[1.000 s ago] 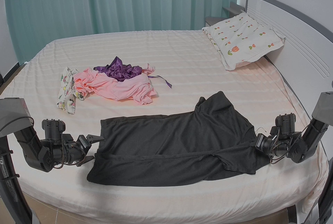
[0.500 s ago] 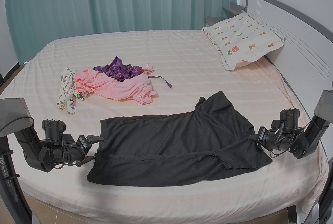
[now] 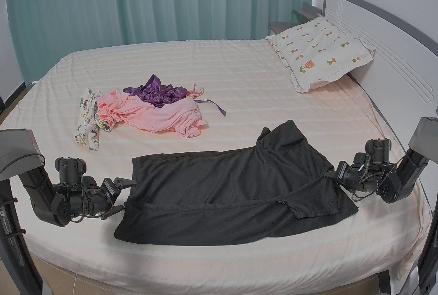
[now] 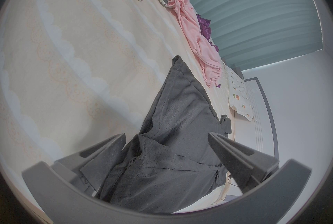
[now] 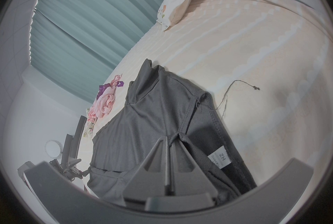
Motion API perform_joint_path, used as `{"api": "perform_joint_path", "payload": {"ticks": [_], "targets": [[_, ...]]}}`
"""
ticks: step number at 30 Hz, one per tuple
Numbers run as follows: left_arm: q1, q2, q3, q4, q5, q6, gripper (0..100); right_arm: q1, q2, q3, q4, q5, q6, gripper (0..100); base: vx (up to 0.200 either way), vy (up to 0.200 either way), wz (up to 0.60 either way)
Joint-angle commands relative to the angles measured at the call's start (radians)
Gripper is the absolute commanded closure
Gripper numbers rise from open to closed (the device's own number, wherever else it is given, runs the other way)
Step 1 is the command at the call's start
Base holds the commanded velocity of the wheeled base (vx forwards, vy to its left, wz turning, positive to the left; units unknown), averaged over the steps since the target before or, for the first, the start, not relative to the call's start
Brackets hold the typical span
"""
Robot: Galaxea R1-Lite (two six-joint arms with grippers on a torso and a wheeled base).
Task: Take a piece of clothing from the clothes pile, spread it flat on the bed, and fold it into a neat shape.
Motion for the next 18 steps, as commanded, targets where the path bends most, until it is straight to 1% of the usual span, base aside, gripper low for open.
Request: {"api": "perform_joint_path", "payload": {"ticks": [1,2,3,9,13,15,16,17,18], "targets": [[0.001,0.002,0.000,0.000,0.000,0.000,0,-0.001,0.018,-0.013,-0.005,0.013,-0.001,100,0.000,0.000,0.00],[0.001,0.002,0.000,0.000,0.000,0.000,0,0.001,0.020,-0.019,-0.004,0.015,-0.003,100,0.000,0.000,0.00],[0.001,0.002,0.000,0.000,0.000,0.000,0,-0.001,0.022,-0.025,-0.002,0.015,-0.003,0,0.000,0.000,0.00],[0.001,0.002,0.000,0.000,0.000,0.000,0,-0.003,0.028,-0.031,-0.007,0.015,0.003,0,0.000,0.000,0.00],[0.001,0.002,0.000,0.000,0.000,0.000,0,-0.018,0.003,-0.019,-0.009,-0.001,0.020,0,0.000,0.000,0.00],[0.001,0.002,0.000,0.000,0.000,0.000,0,-0.032,-0.048,0.013,-0.005,-0.033,0.075,0,0.000,0.000,0.00],[0.001,0.002,0.000,0.000,0.000,-0.002,0,-0.032,-0.054,0.018,-0.005,-0.036,0.083,0,0.000,0.000,0.00],[0.001,0.002,0.000,0.000,0.000,-0.002,0,-0.029,-0.090,0.052,-0.009,-0.054,0.129,0,0.000,0.000,0.00],[0.001,0.002,0.000,0.000,0.000,-0.002,0,-0.024,-0.115,0.078,-0.010,-0.067,0.152,0,0.000,0.000,0.00]]}}
